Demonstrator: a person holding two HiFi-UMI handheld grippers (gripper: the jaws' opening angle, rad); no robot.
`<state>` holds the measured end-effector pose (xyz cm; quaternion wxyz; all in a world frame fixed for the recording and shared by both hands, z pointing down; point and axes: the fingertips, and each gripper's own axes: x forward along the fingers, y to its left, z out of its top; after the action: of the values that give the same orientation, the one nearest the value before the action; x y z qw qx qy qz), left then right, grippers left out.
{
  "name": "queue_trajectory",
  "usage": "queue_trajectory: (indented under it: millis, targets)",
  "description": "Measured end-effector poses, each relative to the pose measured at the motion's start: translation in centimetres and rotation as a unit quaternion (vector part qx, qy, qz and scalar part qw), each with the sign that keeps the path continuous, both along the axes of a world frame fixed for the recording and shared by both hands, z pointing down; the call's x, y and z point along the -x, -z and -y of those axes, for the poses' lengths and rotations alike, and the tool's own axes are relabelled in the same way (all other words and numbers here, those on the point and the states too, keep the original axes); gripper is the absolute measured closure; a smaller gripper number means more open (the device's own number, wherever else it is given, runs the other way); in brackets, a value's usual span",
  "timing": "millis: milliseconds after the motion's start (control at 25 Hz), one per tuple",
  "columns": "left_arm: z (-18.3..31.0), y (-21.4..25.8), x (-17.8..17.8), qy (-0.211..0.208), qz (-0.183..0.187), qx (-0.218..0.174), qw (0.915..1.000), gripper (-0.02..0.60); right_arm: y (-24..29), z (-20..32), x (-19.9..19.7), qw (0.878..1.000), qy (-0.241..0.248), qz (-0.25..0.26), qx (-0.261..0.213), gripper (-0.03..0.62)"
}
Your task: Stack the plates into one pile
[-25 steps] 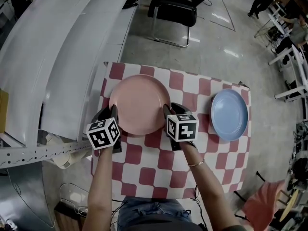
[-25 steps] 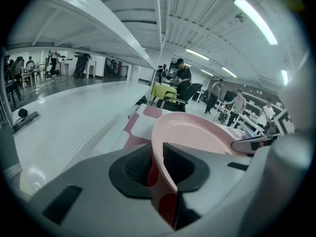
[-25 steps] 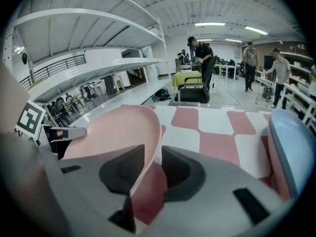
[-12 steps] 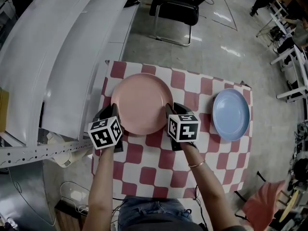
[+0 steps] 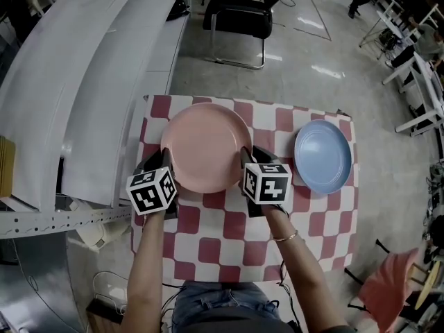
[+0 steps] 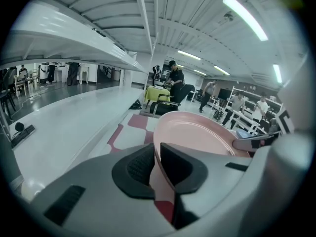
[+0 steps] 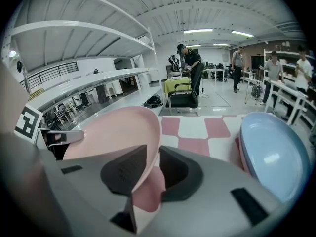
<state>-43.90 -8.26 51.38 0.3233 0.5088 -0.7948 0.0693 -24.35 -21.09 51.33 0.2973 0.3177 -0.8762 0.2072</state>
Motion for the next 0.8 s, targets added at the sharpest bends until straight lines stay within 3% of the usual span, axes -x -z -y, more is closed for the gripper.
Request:
queue_trajectory:
  millis: [800]
  targets:
    - [4.9, 2.2, -9.7, -0.096, -0.002, -0.023, 0.9951, 0.534, 2.8, 1.0, -11.8, 0.994, -0.108, 0.014, -0.010, 0.505]
